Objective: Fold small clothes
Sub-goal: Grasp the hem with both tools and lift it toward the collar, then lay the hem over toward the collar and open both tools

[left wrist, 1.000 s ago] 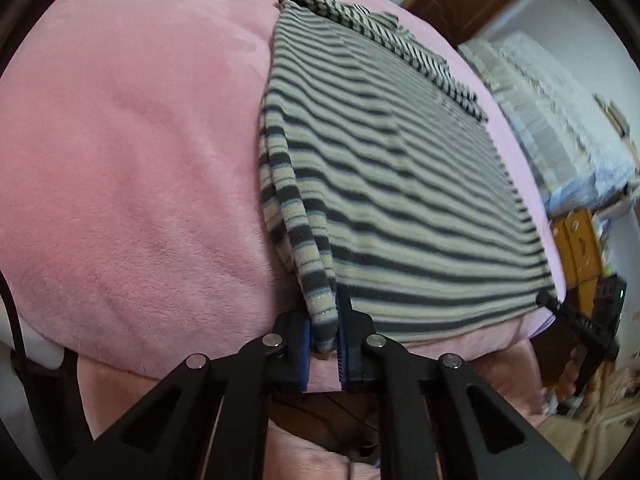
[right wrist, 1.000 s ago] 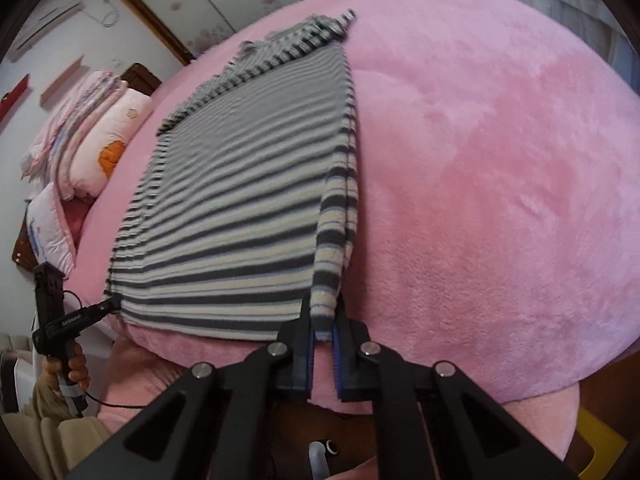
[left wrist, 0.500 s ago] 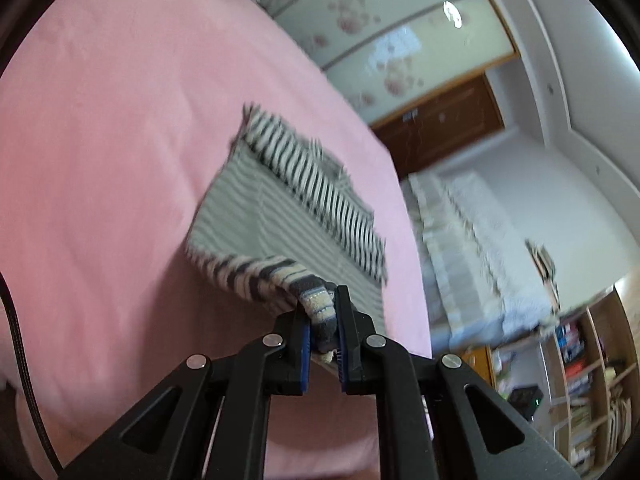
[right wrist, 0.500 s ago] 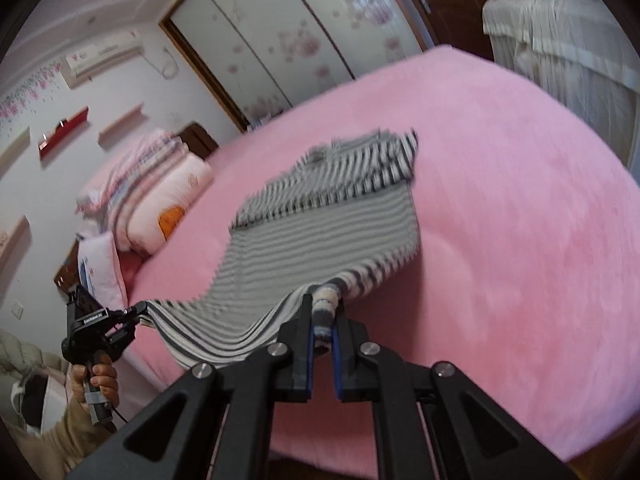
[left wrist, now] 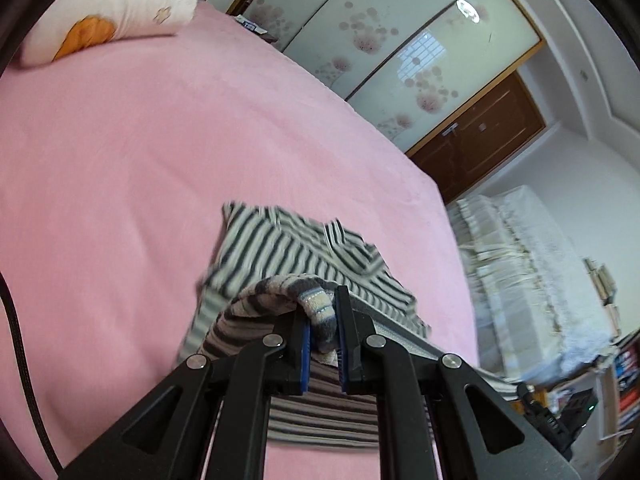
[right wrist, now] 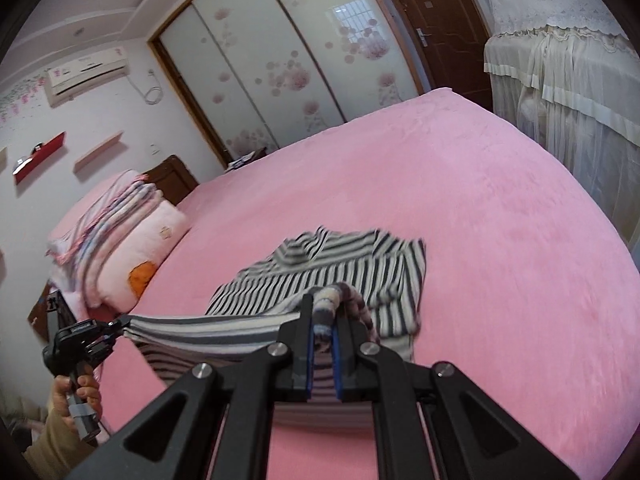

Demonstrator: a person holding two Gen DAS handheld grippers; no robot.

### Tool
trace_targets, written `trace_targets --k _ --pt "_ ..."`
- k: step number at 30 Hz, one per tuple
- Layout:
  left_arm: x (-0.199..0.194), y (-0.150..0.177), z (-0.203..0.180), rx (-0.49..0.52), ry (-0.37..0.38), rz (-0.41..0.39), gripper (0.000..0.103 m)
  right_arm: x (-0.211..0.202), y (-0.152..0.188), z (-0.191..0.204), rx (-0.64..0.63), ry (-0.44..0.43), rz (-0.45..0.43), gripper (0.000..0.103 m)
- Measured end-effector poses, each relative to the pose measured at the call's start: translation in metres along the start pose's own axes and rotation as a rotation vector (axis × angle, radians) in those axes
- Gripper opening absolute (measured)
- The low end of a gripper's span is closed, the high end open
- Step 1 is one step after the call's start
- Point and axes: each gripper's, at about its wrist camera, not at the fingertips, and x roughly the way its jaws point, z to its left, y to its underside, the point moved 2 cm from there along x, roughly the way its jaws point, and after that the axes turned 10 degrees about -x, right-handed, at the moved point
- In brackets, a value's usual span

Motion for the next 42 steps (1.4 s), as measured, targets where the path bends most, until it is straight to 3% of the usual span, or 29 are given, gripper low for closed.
trace_targets --k 10,18,23,26,28,34,38,40,42 --pt "0.126 -0.064 -0.022 0.038 -0.111 0.011 0.008 0.133 -0.053 -0.029 0.095 0.102 0.044 0.006" --pt "0.205 -0.074 0.000 -0.029 -0.175 0.030 0.009 0.212 -0.052 -0.055 0.160 0.158 0.110 0.006" --pt "0.252 -0.073 0.031 -0.155 -0.240 0.088 0.012 0.251 -0.039 -0.071 0.236 0.181 0.176 0.007" --pt "0.263 -0.074 0.046 -0.248 -0.246 0.065 0.031 0.271 -0.027 -0.081 0.286 0.199 0.221 0.010" --pt "0.261 -0.077 0.050 -0.308 -0.206 0.026 0.047 0.277 -0.023 -0.085 0.313 0.195 0.228 0.010" --pt "0.253 -0.095 0.044 -0.302 -0.185 -0.097 0.050 0.286 -0.029 -0.100 0.377 0.162 0.203 0.010" --pt "0.234 -0.111 0.050 -0.356 -0.214 -0.208 0.060 0.292 -0.033 -0.107 0.461 0.112 0.196 0.011" --pt "0.230 -0.114 0.053 -0.364 -0.230 -0.210 0.060 0.294 -0.031 -0.113 0.524 0.070 0.202 0.016" --pt "0.227 -0.112 0.057 -0.340 -0.251 -0.196 0.060 0.293 -0.027 -0.118 0.588 0.032 0.207 0.032"
